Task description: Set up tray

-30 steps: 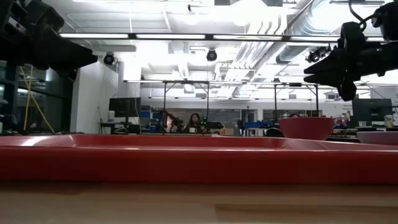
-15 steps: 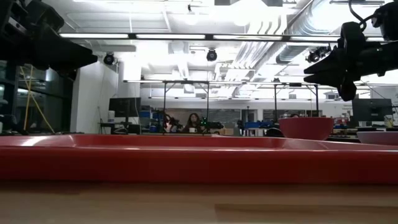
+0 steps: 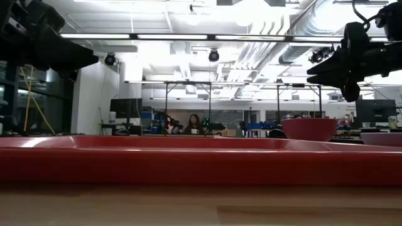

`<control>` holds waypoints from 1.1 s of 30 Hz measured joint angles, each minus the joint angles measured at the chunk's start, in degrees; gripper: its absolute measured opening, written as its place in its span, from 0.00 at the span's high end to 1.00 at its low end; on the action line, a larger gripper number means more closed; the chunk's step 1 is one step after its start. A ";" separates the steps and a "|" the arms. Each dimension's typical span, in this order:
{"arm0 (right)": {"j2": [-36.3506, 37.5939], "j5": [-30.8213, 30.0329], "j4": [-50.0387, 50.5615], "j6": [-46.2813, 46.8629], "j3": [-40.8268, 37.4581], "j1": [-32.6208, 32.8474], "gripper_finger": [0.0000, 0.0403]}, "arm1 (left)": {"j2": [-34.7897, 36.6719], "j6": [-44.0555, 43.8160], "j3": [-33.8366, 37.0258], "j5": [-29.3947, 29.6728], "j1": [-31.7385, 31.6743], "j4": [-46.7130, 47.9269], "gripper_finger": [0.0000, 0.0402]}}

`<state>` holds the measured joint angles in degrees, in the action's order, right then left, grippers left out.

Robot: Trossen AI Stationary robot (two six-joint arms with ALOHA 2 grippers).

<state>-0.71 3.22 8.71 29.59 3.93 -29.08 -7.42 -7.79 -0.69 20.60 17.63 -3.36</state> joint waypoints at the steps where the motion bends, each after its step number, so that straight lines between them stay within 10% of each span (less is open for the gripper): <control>1: 0.01 0.00 0.00 0.02 0.00 -0.02 0.77 | 0.02 0.00 0.00 0.00 0.00 0.00 0.67; 17: 0.01 -1.25 0.02 3.13 0.00 0.00 0.77 | -0.01 -31.03 -2.58 0.58 0.02 -9.87 0.67; 33: -0.03 -1.53 -8.24 10.98 -0.18 -0.04 0.77 | 0.07 -25.03 -7.06 0.98 0.02 -16.75 0.67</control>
<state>-0.73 1.69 0.47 40.56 3.75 -29.12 -7.35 -32.82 -7.75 21.58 17.65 -20.10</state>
